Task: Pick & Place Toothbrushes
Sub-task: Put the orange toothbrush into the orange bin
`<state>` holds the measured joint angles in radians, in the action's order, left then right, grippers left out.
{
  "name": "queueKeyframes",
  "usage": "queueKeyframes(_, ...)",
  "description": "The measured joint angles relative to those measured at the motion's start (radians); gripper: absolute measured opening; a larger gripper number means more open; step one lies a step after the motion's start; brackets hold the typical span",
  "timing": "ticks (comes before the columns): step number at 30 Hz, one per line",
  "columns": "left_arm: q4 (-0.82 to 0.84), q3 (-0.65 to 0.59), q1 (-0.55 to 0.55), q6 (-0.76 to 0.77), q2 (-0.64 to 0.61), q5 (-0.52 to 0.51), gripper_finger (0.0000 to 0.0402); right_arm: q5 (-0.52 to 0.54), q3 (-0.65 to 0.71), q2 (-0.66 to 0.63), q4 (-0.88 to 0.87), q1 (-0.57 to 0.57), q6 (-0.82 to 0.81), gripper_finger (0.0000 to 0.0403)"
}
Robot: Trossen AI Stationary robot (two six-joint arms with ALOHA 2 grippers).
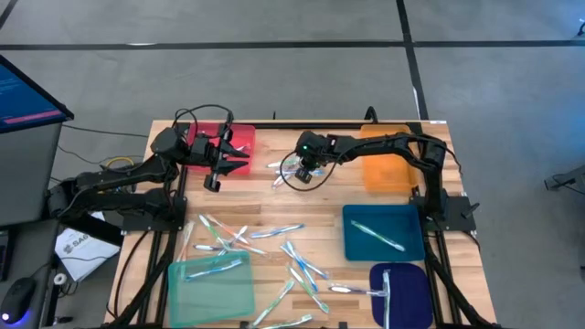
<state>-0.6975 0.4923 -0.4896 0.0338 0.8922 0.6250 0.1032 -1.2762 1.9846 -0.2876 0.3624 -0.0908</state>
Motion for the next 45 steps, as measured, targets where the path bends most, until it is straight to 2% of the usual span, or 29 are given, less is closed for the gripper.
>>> queueKeyframes(9,0.0,0.0,0.0,0.0,0.0,0.0,0.0072,0.003,0.0,0.0,0.018,0.022,-0.05,0.0001)
queueKeyframes(19,0.0,0.0,0.0,0.0,0.0,0.0,0.0072,-0.005,0.0,0.0,0.046,-0.035,-0.042,0.0001)
queueKeyframes(24,-0.002,0.0,0.0,0.0,0.0,0.0,0.0072,-0.001,-0.001,0.021,0.064,-0.013,-0.105,0.0001)
queueKeyframes(29,-0.008,0.0,0.0,0.005,0.0,0.0,0.0072,-0.034,-0.022,0.081,0.024,0.008,-0.167,0.0001)
queueKeyframes(35,-0.008,0.0,0.0,0.007,0.0,0.0,0.0072,-0.051,-0.117,0.169,-0.041,-0.001,-0.169,0.0001)
queueKeyframes(45,-0.004,0.0,0.0,0.008,0.0,0.0,0.0072,-0.053,-0.14,0.127,-0.181,-0.066,-0.143,0.0001)
